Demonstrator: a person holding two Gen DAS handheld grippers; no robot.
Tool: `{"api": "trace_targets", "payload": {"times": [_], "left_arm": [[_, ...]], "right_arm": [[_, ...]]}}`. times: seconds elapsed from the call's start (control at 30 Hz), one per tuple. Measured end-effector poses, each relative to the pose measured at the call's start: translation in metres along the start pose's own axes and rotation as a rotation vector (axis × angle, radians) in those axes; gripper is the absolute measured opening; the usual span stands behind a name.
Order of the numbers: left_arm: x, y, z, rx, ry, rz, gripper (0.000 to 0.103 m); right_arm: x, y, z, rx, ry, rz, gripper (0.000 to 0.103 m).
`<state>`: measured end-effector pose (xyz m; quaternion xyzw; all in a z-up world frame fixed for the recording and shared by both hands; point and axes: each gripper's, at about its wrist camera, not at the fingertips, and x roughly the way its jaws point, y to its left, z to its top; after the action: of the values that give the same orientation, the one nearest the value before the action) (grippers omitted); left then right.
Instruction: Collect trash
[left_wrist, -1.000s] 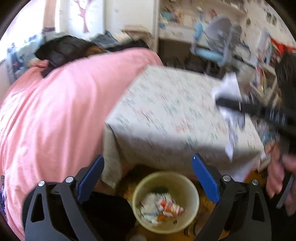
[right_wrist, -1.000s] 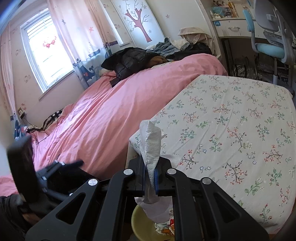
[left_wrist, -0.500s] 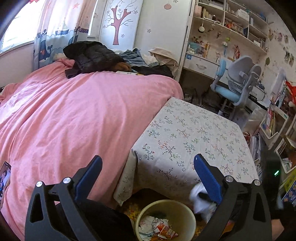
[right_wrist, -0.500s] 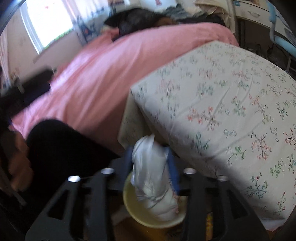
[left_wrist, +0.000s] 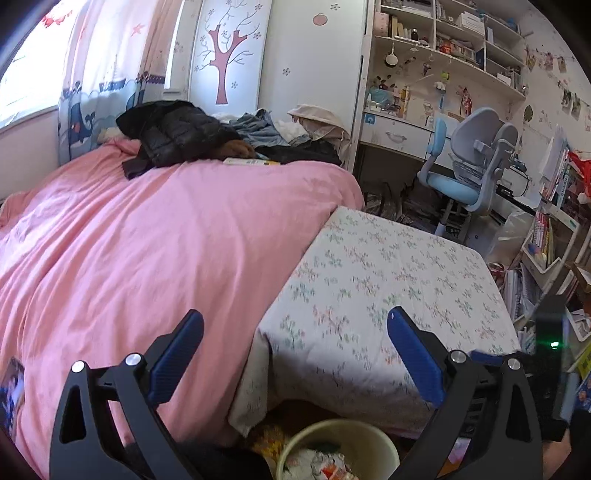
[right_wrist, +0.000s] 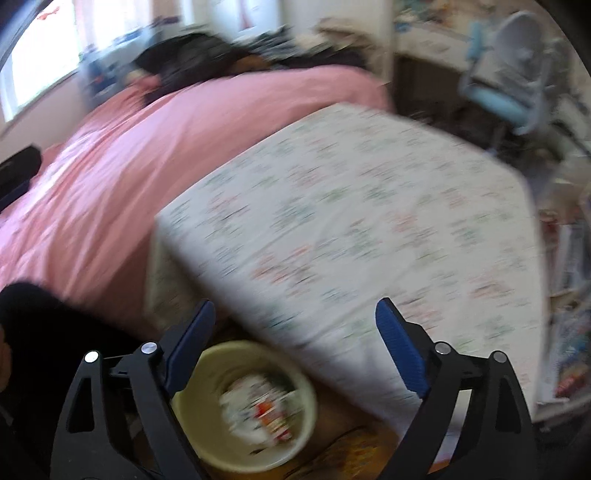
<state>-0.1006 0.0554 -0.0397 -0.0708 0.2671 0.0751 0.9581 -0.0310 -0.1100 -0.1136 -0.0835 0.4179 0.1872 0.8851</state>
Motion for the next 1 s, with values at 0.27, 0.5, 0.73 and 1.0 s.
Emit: {"api": "trace_targets", "payload": {"times": [0.27,0.5,0.73,1.0], "left_arm": [[0.035,-0.036,0.037,0.057,-0.042,-0.036,0.095],[0.061,-0.071,0.064,0.098,-0.088,-0.058,0.095],[0.077,-0.088,0.089,0.104,-0.131,-0.065,0.095],[0.094,-0.097,0.086,0.12,-0.085,-0.068,0.095]], "right_arm": [[-0.031,-0.042,0.043,0.093,-0.177,-0.176,0.094],[-0.043,-0.068,0.079,0.103,-0.255,-0.272,0.095],[-0.047,-0.088,0.1,0.131,-0.3,-0.315,0.095],[-0.044,-0.096,0.101,0.191,-0.315,-0.349,0.096]]}}
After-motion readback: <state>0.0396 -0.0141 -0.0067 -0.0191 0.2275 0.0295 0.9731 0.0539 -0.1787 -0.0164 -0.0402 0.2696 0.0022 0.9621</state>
